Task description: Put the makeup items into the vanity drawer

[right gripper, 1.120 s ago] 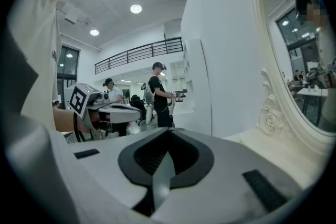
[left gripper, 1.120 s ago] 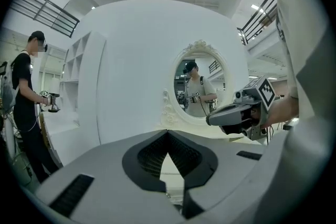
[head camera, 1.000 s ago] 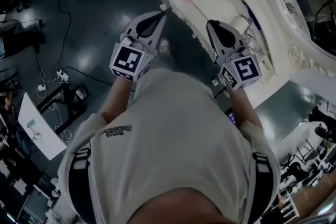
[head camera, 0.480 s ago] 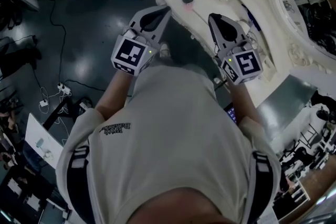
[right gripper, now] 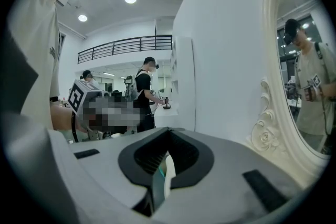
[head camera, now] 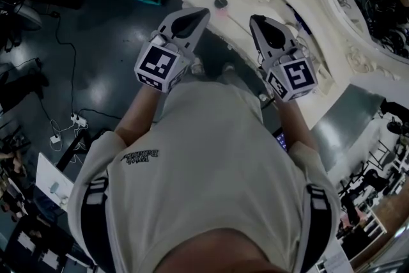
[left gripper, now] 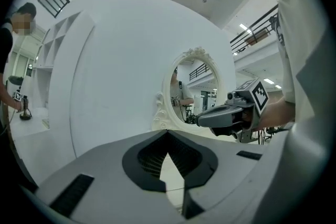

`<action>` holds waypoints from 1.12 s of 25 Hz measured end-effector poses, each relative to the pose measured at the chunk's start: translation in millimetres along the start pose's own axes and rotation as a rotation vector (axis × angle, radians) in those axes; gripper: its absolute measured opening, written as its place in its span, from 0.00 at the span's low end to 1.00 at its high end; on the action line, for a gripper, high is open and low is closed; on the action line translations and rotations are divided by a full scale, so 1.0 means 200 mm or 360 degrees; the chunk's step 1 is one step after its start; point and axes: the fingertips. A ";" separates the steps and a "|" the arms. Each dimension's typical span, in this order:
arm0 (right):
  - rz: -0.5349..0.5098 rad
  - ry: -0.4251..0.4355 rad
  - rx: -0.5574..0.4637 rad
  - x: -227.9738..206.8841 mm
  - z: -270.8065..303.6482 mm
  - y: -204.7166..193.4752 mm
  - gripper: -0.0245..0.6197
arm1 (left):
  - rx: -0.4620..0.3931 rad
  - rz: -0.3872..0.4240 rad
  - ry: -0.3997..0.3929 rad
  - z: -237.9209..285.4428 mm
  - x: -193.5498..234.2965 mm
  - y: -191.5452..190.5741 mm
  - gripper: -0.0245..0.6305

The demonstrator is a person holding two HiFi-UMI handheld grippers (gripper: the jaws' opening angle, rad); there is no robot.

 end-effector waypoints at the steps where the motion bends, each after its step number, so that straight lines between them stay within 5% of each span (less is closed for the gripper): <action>1: 0.0003 0.0007 -0.0004 0.00 0.00 0.01 0.04 | -0.0001 -0.0023 -0.0006 0.01 0.00 0.00 0.06; 19: -0.0004 0.0233 0.0071 -0.17 -0.05 -0.16 0.04 | 0.0088 -0.0155 0.0122 0.22 -0.16 -0.06 0.06; 28: -0.0081 0.0325 0.0278 -0.25 0.09 -0.38 0.05 | 0.0198 -0.0160 0.0244 0.31 -0.07 -0.21 0.06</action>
Point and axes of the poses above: the fingertips, and each gripper's own axes: z forward along the fingers, x to its left, y out of its top, and after that the axes turned 3 degrees about -z, right-handed
